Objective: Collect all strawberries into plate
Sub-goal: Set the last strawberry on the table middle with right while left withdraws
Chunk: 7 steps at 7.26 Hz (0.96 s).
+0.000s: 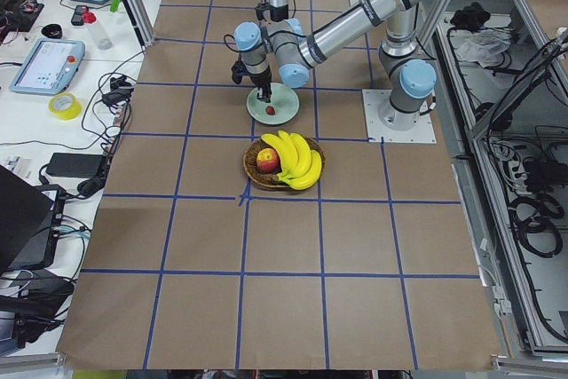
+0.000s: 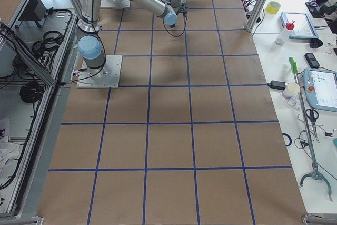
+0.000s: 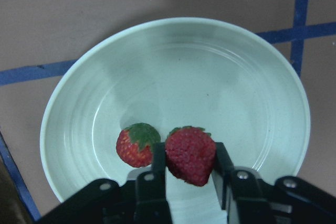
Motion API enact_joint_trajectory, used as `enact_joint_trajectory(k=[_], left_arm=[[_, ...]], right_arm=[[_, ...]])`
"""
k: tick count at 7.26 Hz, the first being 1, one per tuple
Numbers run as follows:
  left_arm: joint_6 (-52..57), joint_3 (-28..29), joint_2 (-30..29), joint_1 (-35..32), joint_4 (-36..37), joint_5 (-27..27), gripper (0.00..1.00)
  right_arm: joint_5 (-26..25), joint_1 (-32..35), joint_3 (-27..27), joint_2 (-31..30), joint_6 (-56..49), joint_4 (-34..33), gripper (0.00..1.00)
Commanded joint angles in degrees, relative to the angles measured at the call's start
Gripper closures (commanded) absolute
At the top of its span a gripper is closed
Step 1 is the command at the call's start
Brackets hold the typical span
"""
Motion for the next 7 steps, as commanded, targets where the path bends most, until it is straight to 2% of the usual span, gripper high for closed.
enact_joint_trajectory(k=[1, 2, 3, 4, 5, 6, 7], left_arm=[[-0.44, 1.21, 0.70, -0.08, -0.32, 0.10, 0.00], [-0.45, 2.53, 1.66, -0.61, -0.85, 0.37, 0.00], [-1.23, 3.93, 2.46, -1.57, -2.24, -0.59, 0.00], [-5.59, 4.47, 3.51, -2.88, -3.91, -5.99, 0.00], [-14.94, 4.74, 3.78, -5.86, -3.93, -10.05, 0.00], [-21.12, 4.82, 3.70, -10.93, -2.80, -10.87, 0.00], [-26.49, 4.65, 2.91, -16.81, -0.35, -10.88, 0.00]], right_arm=[[-2.93, -1.46, -1.04, -5.67, -2.91, 6.23, 0.02], [-4.94, -3.65, -2.09, -8.67, -4.41, 10.10, 0.01], [-6.88, -7.50, -4.19, -10.26, -9.21, 16.67, 0.00], [-7.42, -11.54, -8.56, -12.72, -16.74, 27.87, 0.00], [-10.91, -15.23, -14.61, -14.13, -23.43, 37.82, 0.00], [-12.16, -17.44, -19.10, -14.23, -26.11, 42.35, 0.00], [-14.69, -18.16, -22.37, -14.93, -26.13, 43.27, 0.00]])
